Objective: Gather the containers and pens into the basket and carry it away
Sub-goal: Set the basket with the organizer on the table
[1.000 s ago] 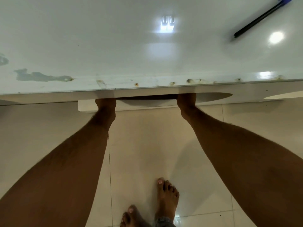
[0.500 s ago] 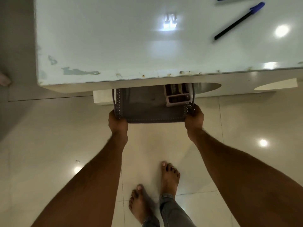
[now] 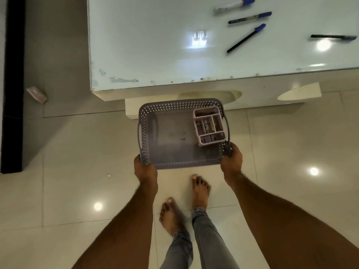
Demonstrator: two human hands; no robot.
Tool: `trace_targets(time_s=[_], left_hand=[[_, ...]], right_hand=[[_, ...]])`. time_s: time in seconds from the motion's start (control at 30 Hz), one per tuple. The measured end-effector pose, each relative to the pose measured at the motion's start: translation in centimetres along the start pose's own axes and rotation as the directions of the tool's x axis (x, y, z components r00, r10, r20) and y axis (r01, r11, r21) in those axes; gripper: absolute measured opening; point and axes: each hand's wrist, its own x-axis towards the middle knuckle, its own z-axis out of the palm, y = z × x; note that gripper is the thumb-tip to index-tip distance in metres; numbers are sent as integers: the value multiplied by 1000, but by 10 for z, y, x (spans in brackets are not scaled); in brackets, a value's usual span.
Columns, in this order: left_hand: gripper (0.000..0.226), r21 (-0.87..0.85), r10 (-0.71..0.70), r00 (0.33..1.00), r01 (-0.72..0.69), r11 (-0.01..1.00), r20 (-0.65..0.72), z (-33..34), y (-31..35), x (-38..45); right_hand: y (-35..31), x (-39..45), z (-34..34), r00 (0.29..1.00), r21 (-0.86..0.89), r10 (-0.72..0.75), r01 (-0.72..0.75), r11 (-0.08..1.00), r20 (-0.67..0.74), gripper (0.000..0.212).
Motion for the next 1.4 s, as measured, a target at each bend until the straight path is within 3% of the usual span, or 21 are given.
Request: trace_targets(time_s=[0.33,0.67,1.07,1.4], left_hand=[[33,-18,6,1000,-6,1000,-19,-54,42,-90],[31,-100,80,997,-78,992,8,-72,140,-122],[33,-106,173,985,-175,979,-23,-35,261,-49],[37,-44,213,977,-214,976,-27,19,332,33]], right_hand=[[-57,-75,-39,999,11,-19,20,1000,-37,19],[-157,-95,-36,995,69,-93,95,993,-35,23],[-263,-14,43,979,9,-203,203,979,-6,25],[-314,71,105,988,-55,-156,157,986,9,27]])
